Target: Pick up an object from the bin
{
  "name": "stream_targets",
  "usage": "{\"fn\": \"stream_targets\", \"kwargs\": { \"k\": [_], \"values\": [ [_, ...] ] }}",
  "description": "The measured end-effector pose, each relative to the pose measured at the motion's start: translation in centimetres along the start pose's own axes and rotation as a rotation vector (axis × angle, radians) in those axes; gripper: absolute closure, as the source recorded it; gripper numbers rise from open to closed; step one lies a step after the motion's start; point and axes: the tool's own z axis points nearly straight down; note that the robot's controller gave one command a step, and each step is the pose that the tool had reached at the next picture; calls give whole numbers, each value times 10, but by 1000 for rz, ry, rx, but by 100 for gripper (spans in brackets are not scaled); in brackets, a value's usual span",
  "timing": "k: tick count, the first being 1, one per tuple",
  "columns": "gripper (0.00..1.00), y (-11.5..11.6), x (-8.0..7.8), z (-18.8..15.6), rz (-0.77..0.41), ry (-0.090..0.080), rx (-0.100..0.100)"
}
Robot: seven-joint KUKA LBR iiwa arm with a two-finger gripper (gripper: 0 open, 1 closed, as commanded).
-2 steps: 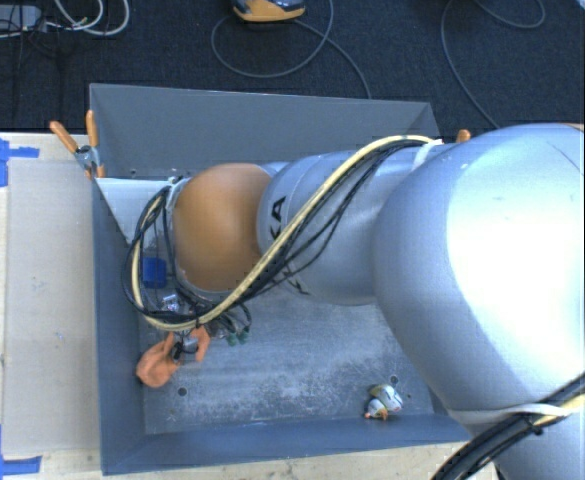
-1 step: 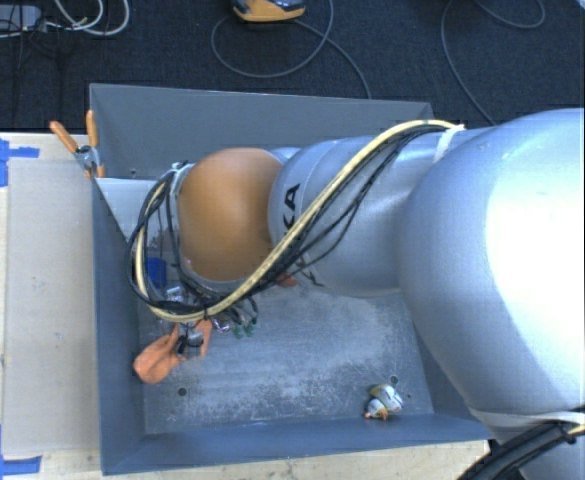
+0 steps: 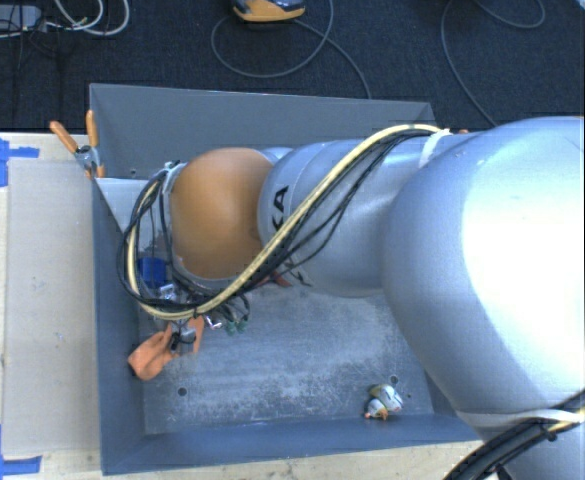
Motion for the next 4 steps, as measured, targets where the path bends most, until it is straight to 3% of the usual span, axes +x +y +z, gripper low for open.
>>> {"fn": "stream_targets", "kwargs": {
  "k": [1,4],
  "values": [
    [100,1,-2,24,-65,7,0],
    [100,-1,-14,24,-52,3,-1]
  ]
}}
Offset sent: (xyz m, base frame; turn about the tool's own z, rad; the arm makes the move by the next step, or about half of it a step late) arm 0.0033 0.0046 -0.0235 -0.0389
